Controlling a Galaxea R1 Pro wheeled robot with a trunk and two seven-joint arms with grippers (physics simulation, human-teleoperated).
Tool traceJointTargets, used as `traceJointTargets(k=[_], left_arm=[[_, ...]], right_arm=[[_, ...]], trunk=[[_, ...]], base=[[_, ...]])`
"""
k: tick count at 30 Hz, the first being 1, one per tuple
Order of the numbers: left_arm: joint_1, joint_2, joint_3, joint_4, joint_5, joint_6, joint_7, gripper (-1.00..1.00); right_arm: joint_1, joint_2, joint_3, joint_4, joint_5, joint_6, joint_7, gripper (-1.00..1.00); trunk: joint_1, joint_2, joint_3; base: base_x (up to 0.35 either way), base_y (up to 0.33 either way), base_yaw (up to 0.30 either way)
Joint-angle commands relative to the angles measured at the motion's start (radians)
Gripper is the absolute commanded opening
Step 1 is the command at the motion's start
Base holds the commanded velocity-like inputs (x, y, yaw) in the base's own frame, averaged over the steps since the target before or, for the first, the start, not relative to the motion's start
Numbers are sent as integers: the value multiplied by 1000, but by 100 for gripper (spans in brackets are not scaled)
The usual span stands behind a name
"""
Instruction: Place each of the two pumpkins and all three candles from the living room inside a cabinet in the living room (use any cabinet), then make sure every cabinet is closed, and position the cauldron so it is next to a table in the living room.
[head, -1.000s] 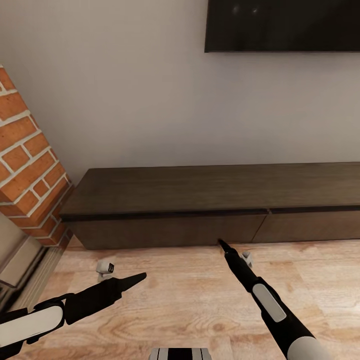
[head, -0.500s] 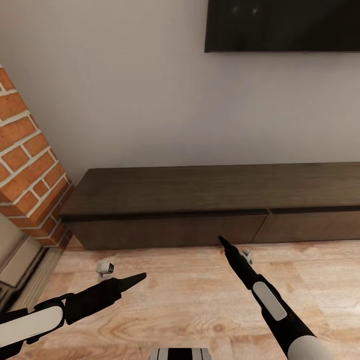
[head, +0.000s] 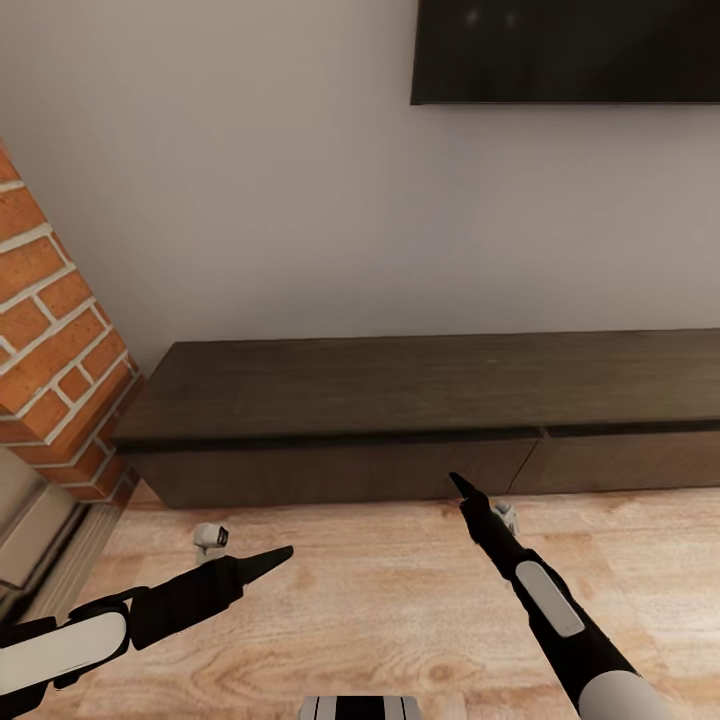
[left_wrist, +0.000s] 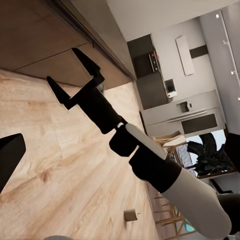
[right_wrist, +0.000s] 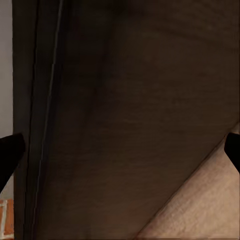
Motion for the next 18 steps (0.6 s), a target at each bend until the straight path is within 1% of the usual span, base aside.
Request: traceJointTargets(k=[1,2,3,4,5,9,14,18], left_arm=[[-3,0,-8,-1,7,-8,-3,100],[-3,-1,-9,-1,7,-8,-3,100],[-3,-3,-11,-1,7,-8,-3,100],[-3,-4,-12,-1,7,-8,-3,100],[-3,-4,-12,-1,7,-8,-3,100],[-3,-5,-13,-1,7,-8,-4,100],[-3,-5,-16,-2,6,-10,-7,100],[-3,-5,-24,-2,5,-10,-10,100]], right_arm=[[0,-1,-2,0,-34,35,2,100],[0,-2,-3,0,-47,52,2,100],[0,-2,-6,0,-83,98,2,100],[0,-2,-7,1,-108,124,3,100],[0,-2,-8,1,-117,134,3,100],[0,-2,-9,2,-129,148,3,100],[0,-2,-10,2,-133,153,3,100],[0,-2,-9,1,-132,153,6,100]], trunk=[[0,0,-1],[0,0,-1],[0,0,-1],[0,0,-1],[0,0,-1],[0,0,-1],[0,0,-1],[0,0,-1]], base=[[88,0,0],[70,0,0],[36,0,0],[18,0,0],[12,0,0],[24,0,0],[165,0,0],[49,0,0]])
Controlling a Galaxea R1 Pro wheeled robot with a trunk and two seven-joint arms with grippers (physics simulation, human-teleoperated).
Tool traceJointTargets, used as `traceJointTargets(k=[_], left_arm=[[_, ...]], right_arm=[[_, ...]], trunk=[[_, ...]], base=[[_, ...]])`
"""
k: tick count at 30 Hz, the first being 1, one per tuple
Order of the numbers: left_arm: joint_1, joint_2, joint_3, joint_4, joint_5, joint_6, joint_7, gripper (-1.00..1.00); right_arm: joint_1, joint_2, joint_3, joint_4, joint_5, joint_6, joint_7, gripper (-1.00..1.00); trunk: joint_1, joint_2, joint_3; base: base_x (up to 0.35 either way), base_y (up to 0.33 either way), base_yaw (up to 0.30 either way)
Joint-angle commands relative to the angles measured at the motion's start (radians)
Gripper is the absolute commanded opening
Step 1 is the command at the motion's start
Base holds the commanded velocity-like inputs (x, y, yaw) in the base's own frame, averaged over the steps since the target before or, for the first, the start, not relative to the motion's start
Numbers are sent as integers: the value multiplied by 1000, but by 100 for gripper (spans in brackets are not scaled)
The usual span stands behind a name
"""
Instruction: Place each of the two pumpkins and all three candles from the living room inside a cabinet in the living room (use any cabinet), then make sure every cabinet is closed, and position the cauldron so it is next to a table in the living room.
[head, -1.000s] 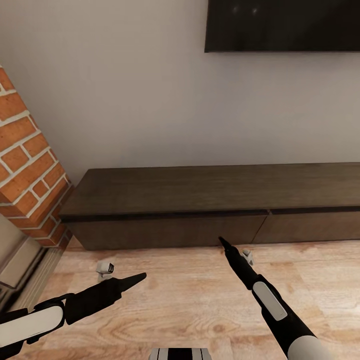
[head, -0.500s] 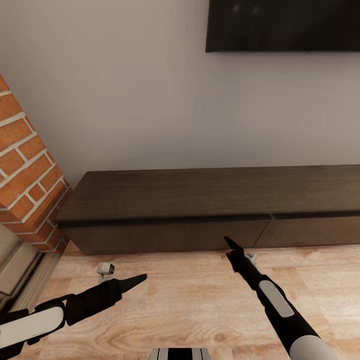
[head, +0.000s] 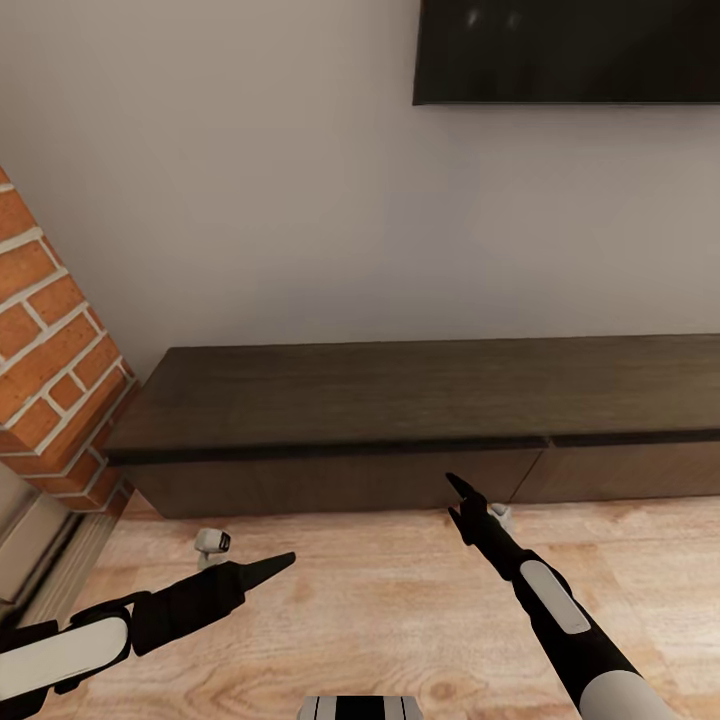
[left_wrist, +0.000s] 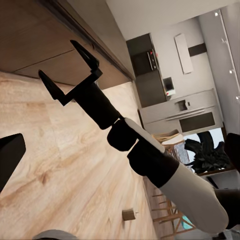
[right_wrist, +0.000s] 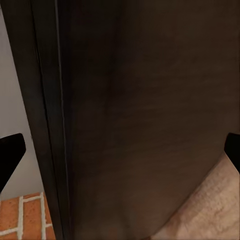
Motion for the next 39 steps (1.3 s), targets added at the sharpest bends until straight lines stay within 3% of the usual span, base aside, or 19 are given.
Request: traceJointTargets(k=[1,4,13,22,39], left_arm=[[-3,0,-7,-1,5,-7,-4,100],[-3,0,-8,-1,4,-6,-3,100],[-3,0,-8,-2,-2,-5,-3,100],[-3,0,-9,-2,-2,-5,-3,100],[-3,0,-9,-3,-5,-5,-4,100]], right_arm=[[-1,-1,3,0,-7,0,4,100],[-1,-1,3,-2,-7,-1,13,100],[-1,-8,5,-7,-2,-4,122,100],[-1,-22,7,-18,2,-4,182,100],[2,-24,9,-64,38,-4,210,100]], trunk=[[0,0,-1],[0,0,-1],[4,-2,-36],[8,-5,-70],[15,-8,-128]], base=[[17,0,0],[10,0,0],[2,0,0],[0,0,0],[0,0,0]])
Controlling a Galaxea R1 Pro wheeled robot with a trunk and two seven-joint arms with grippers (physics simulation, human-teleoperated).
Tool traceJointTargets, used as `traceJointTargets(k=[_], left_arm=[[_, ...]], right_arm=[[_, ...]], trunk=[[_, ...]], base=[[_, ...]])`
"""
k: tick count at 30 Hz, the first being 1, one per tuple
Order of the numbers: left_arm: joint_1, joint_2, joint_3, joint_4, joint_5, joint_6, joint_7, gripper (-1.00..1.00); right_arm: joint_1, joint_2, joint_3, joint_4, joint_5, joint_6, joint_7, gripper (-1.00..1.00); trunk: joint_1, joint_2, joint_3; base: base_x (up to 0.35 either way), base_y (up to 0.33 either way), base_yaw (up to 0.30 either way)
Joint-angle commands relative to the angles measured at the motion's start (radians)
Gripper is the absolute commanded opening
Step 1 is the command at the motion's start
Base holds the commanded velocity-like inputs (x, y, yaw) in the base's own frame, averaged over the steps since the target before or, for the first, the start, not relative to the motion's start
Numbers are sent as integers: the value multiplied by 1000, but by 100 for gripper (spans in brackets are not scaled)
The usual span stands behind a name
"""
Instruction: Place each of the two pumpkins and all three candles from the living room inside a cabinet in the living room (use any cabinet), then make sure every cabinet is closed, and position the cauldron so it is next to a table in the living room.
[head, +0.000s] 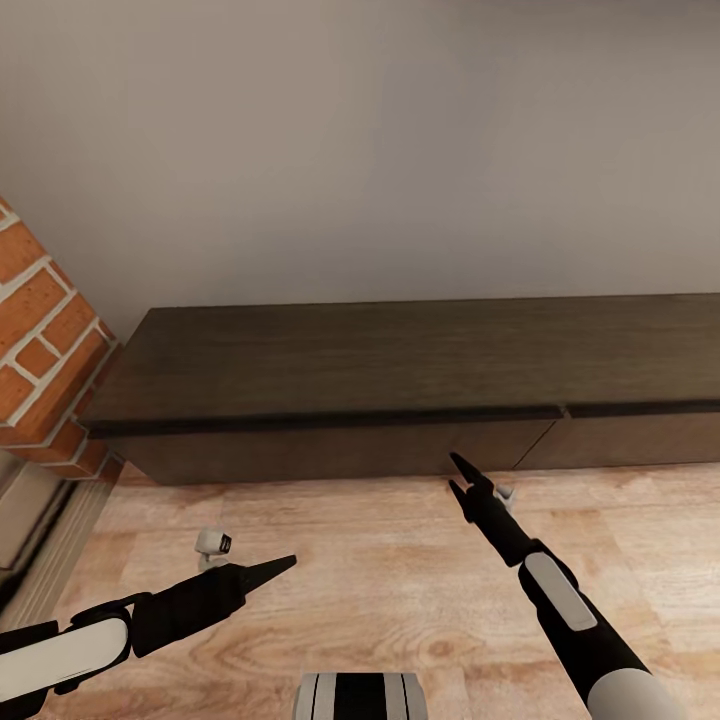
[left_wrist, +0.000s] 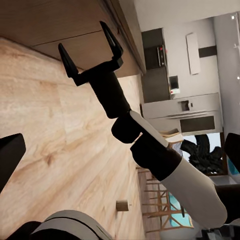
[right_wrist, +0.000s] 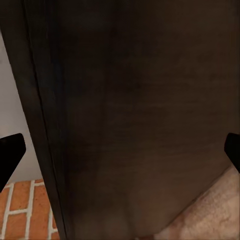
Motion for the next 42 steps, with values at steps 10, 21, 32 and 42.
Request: traceJointTargets(k=[10,21,32,42], left_arm=[[-3,0,-9,-1,7,-12,-78,100],[-3,0,-24,1,6,-12,-105,100],[-3,0,-25,2,8,-12,-105,100],[-3,0,-25,3,9,-12,-106,100]], right_arm=[[0,-1,2,-5,-1,4,3,100],[0,-1,1,-4,13,4,-1,100],[0,-2,0,-1,17,4,-3,100],[0,-1,0,-1,17,4,-4,100]], trunk=[[0,0,-1],[0,0,-1],[0,0,-1],[0,0,-1]], base=[[3,0,0],[167,11,0],[117,2,0],[57,24,0]])
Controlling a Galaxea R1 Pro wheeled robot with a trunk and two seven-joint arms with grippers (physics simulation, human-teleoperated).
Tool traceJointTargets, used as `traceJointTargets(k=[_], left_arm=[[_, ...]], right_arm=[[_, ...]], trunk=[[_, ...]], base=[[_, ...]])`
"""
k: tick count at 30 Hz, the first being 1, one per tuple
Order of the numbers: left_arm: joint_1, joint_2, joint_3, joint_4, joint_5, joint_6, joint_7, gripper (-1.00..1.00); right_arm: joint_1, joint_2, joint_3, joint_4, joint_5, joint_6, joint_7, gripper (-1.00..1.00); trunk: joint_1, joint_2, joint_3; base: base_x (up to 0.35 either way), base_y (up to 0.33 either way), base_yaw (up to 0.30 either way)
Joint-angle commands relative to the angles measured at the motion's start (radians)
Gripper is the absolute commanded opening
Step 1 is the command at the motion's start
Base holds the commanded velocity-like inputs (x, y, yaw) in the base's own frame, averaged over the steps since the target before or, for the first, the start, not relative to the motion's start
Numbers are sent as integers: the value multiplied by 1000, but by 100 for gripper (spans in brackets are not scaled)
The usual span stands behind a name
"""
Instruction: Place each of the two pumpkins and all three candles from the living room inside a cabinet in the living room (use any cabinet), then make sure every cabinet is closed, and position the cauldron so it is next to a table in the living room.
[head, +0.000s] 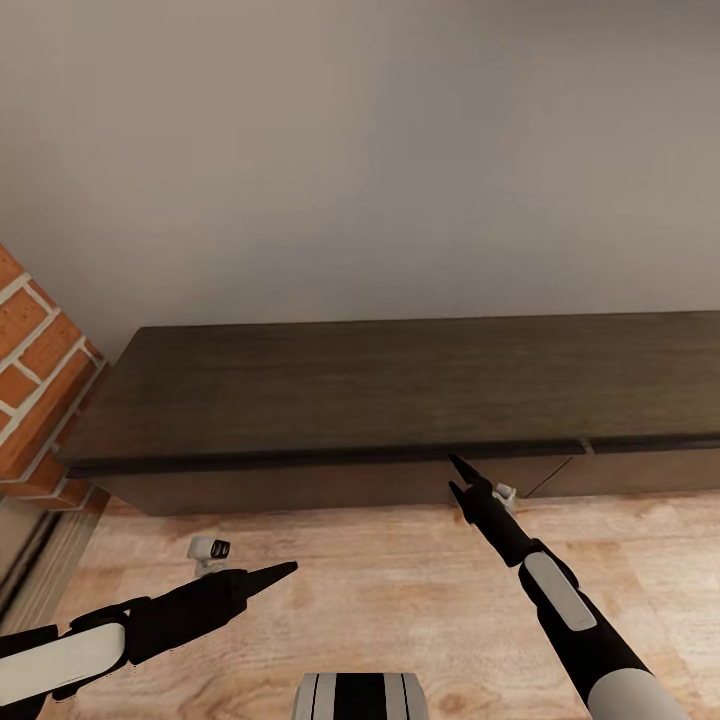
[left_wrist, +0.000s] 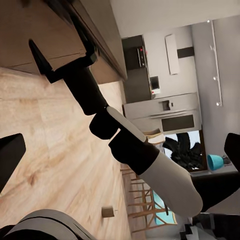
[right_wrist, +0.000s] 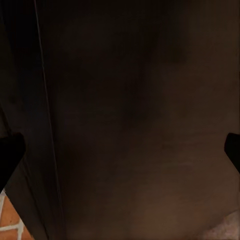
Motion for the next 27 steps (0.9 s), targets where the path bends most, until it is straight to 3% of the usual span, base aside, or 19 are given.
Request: traceJointTargets(k=[1,24,25,27], left_arm=[[-3,0,-6,-1,6,-8,-3,100],[-3,0,-6,-1,6,-8,-3,100],[-3,0,-6,-1,6,-8,-3,100],[-3,0,-6,-1,6,-8,-3,100]], right_arm=[[0,-1,3,0,-10,5,1,100],[0,-1,5,-1,8,5,-1,100],[0,-1,5,-1,8,4,-2,-100],[0,-1,5,-1,8,4,-2,-100]], trunk=[[0,0,-1],[0,0,-1],[0,0,-1],[0,0,-1]], base=[[111,57,0],[7,4,0],[0,0,0],[0,0,0]])
